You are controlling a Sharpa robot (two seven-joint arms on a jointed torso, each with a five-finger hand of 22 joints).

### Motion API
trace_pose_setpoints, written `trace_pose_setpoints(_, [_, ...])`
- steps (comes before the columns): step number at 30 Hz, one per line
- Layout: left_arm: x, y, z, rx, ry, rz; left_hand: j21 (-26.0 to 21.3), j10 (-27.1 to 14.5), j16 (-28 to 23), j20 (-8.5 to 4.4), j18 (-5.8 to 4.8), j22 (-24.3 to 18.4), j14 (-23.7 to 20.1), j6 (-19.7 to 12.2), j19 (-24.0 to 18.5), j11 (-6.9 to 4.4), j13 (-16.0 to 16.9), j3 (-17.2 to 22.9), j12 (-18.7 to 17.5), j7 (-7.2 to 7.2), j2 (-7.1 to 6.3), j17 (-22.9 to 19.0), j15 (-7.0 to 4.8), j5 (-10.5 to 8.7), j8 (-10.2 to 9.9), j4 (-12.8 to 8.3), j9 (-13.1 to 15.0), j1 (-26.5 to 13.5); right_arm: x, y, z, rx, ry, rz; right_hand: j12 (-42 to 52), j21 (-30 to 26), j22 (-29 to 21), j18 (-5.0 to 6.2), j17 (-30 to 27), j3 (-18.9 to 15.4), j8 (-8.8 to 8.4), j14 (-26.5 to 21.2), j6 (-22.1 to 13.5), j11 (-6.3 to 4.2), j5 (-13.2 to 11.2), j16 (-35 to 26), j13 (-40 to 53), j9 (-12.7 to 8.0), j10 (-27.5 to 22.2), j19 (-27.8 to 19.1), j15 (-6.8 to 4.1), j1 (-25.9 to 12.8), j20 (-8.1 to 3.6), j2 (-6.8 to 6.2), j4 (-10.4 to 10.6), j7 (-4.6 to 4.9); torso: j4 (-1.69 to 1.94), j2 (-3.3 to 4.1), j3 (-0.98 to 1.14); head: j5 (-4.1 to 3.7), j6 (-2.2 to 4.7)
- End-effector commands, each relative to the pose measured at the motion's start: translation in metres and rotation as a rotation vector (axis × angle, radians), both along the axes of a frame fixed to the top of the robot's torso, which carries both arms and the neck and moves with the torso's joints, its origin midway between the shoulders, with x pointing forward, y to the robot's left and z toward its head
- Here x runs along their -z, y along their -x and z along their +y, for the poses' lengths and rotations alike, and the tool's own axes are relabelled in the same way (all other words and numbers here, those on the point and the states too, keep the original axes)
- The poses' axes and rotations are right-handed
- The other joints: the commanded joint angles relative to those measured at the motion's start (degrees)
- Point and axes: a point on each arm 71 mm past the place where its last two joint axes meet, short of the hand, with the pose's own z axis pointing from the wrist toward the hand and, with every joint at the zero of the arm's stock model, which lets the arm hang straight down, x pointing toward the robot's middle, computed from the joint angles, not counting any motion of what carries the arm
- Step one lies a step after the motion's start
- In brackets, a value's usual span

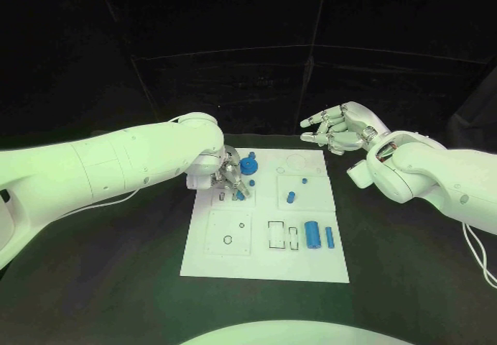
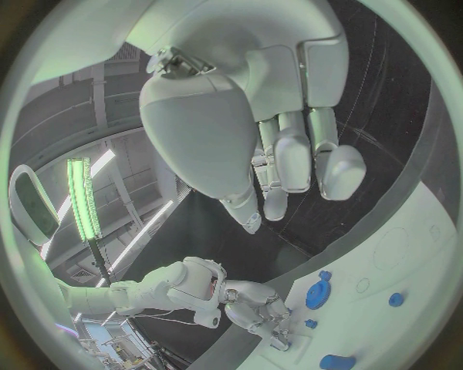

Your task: Assemble the parts on the task board

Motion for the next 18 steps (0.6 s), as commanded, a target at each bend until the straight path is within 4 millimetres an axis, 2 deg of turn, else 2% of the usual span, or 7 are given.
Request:
trace_pose_setpoints(1, [0.002, 0.001, 0.001, -0.014, 0.001, -0.015, 0.11, -0.1, 0.36, -0.22, -0.5, 0.0, 6.03, -0.24, 0.01, -0.23, -0.59, 7.4, -0.82, 0.26, -0.23, 15.09, -0.18, 1.54, -0.18, -4.93, 0.17, 1.91, -0.001, 0.0, 0.001, -0.01, 0.001, -0.001, -0.27, -0.22, -0.05, 0.83, -0.08, -0.26, -0.24, 0.16, -0.13, -0.07, 0.2, -0.38, -0.05, -0.07, -0.45, -0.38, -0.09, -0.24, 0.06, 0.29, 0.01, 0.16, 0.01, 0.01, -0.02, -0.02, -0.12])
trace_pose_setpoints(5, [0.001, 0.003, 0.002, -0.025, 0.017, -0.029, 0.09, 0.71, 0.36, -0.15, -0.34, 0.16, 6.03, -0.5, 0.0, 0.15, -1.23, 19.02, -1.41, 0.45, -3.29, 15.09, 0.61, 1.75, 0.66, -7.83, 0.87, -2.29, -0.001, -0.001, 0.002, -0.011, 0.001, -0.001, -0.31, -0.26, -0.1, 0.84, -0.12, -0.24, -0.24, 0.16, -0.13, -0.07, 0.25, -0.43, -0.09, -0.07, -0.46, -0.4, -0.1, -0.21, 0.06, 0.32, -0.01, 0.15, 0.04, -0.03, -0.02, -0.09, -0.2])
trace_pose_setpoints(7, [0.001, 0.004, 0.004, -0.032, 0.029, -0.039, 0.02, 1.11, 0.36, 0.01, -0.37, 0.15, 6.03, -0.64, -0.01, 0.31, -1.2, 24.06, -1.25, 0.41, -5.06, 15.09, 0.5, 1.63, 1.23, -8.68, 1.31, -4.8, -0.001, -0.001, 0.001, -0.01, 0.001, 0.0, -0.31, -0.26, -0.1, 0.84, -0.12, -0.24, -0.24, 0.16, -0.13, -0.07, 0.25, -0.43, -0.09, -0.07, -0.46, -0.4, -0.1, -0.21, 0.06, 0.32, -0.01, 0.15, 0.07, -0.03, 0.0, -0.1, -0.25])
trace_pose_setpoints(8, [0.001, 0.004, 0.005, -0.035, 0.035, -0.044, 0.03, 1.45, 0.36, 0.14, -0.41, 0.24, 6.03, -0.72, 0.02, 0.27, -1.14, 28.19, -1.07, 0.49, -6.43, 15.09, 0.47, 1.52, 1.77, -9.19, 1.72, -6.98, -0.001, -0.001, 0.001, -0.009, 0.002, 0.0, -0.31, -0.26, -0.1, 0.84, -0.12, -0.24, -0.24, 0.16, -0.13, -0.07, 0.25, -0.43, -0.09, -0.07, -0.46, -0.4, -0.1, -0.21, 0.06, 0.32, -0.01, 0.15, 0.07, -0.03, 0.0, -0.11, -0.29])
trace_pose_setpoints(10, [0.0, 0.006, 0.008, -0.044, 0.049, -0.055, -0.01, 1.74, 0.36, 0.17, -0.43, 0.26, 6.03, -0.72, 0.02, 0.12, -1.07, 31.23, -0.86, 0.61, -7.34, 15.09, 0.35, 1.44, 2.39, -9.51, 2.17, -8.5, -0.001, -0.001, 0.001, -0.008, 0.002, 0.0, -0.31, -0.26, -0.1, 0.84, -0.12, -0.24, -0.24, 0.16, -0.13, -0.07, 0.25, -0.43, -0.09, -0.07, -0.46, -0.4, -0.1, -0.21, 0.06, 0.32, -0.01, 0.15, 0.07, -0.03, -0.02, -0.16, -0.35])
trace_pose_setpoints(11, [0.0, 0.007, 0.009, -0.049, 0.056, -0.062, -0.07, 2.01, 0.36, 0.2, -0.46, 0.27, 6.03, -0.91, 0.03, 0.12, -1.02, 34.92, -0.66, 0.46, -8.43, 15.09, 0.35, 1.3, 3.12, -9.79, 2.74, -10.49, -0.001, -0.001, 0.001, -0.008, 0.002, 0.0, -0.31, -0.26, -0.1, 0.84, -0.12, -0.24, -0.24, 0.16, -0.13, -0.07, 0.25, -0.43, -0.09, -0.07, -0.46, -0.4, -0.1, -0.21, 0.06, 0.32, -0.01, 0.15, 0.09, -0.04, -0.02, -0.17, -0.34])
trace_pose_setpoints(18, [-0.001, 0.014, 0.019, -0.095, 0.108, -0.111, 0.02, 2.52, 0.36, 0.09, -0.45, 0.52, 6.03, -1.0, 0.14, 0.16, -0.56, 37.67, -0.06, 0.39, -9.46, 15.09, 0.09, 1.22, 3.98, -10.17, 3.37, -11.83, 0.0, -0.002, 0.0, -0.009, 0.004, 0.001, -0.45, -0.4, -0.32, 0.88, -0.19, -0.24, -0.24, 0.15, -0.13, -0.08, 0.32, -0.51, -0.24, -0.06, -0.52, -0.53, -0.1, -0.18, 0.06, 0.36, -0.03, 0.16, 0.13, -0.08, 0.04, -0.09, -0.34])
